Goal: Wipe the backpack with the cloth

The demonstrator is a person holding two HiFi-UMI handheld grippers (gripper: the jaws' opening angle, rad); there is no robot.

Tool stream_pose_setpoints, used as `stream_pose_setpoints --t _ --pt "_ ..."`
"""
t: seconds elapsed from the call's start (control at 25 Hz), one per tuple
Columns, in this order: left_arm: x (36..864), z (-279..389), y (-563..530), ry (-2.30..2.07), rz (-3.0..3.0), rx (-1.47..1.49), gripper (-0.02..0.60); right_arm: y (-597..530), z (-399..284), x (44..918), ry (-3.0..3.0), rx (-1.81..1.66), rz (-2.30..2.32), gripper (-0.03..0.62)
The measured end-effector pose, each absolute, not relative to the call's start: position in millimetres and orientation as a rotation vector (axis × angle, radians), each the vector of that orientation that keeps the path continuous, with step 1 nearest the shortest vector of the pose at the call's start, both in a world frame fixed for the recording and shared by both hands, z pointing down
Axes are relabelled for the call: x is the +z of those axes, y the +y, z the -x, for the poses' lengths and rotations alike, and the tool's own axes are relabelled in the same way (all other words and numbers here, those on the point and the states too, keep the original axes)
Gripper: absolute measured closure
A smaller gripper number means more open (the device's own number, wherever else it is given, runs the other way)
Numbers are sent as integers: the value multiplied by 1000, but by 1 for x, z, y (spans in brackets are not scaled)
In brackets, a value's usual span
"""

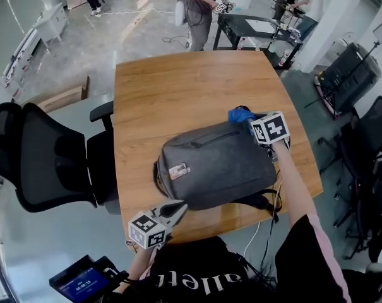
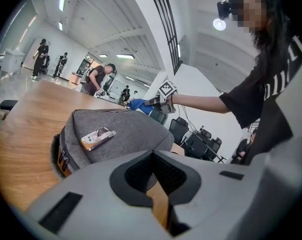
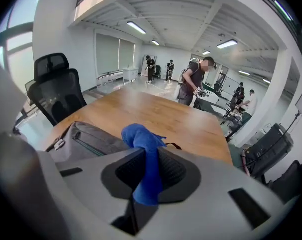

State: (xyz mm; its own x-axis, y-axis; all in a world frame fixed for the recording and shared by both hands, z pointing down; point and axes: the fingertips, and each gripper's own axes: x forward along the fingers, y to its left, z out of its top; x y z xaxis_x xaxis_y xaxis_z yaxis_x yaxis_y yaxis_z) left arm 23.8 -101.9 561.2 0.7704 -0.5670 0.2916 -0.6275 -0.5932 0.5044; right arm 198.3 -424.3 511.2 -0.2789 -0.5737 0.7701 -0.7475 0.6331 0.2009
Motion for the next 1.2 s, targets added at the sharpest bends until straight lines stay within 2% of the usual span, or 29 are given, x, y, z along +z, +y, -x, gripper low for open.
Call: stream_pose_setpoints --t 0.2,0.64,1.2 --pt "561 -22 -101 -914 -2355 133 580 -402 -203 521 -1962 220 -976 530" --pt "552 -34 -102 -852 -2383 140 580 -279 -241 508 -2072 324 -1073 530" --pt "550 -56 -99 -763 -2412 175 580 -123 -283 546 -2009 736 -1396 530"
